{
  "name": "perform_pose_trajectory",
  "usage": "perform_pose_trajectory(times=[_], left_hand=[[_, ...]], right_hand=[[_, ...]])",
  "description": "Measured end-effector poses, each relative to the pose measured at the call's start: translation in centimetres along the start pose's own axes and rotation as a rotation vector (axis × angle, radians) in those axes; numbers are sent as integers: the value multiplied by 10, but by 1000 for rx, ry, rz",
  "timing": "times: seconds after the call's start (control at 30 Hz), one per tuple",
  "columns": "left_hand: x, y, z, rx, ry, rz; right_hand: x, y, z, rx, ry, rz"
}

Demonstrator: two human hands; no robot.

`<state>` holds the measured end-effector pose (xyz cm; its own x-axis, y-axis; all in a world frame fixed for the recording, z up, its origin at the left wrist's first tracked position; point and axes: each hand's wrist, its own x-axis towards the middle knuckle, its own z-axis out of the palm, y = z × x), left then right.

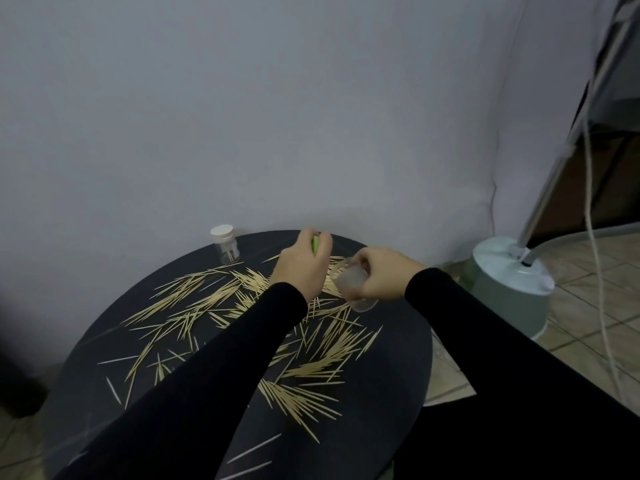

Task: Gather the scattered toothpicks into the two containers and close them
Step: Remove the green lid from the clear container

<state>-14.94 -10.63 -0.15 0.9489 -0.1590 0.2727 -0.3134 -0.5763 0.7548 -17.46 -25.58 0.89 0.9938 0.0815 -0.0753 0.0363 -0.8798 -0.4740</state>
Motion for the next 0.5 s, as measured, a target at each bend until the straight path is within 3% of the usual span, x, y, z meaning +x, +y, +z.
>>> perform_pose_trajectory(times=[0.23,0.5], left_hand=[[-42,-16,11,-170,-180,-55],[-82,-39,15,39,-284,21]], right_hand=[[-17,20,-7,59,-286,47],[-32,23,-3,-108,-463,176]])
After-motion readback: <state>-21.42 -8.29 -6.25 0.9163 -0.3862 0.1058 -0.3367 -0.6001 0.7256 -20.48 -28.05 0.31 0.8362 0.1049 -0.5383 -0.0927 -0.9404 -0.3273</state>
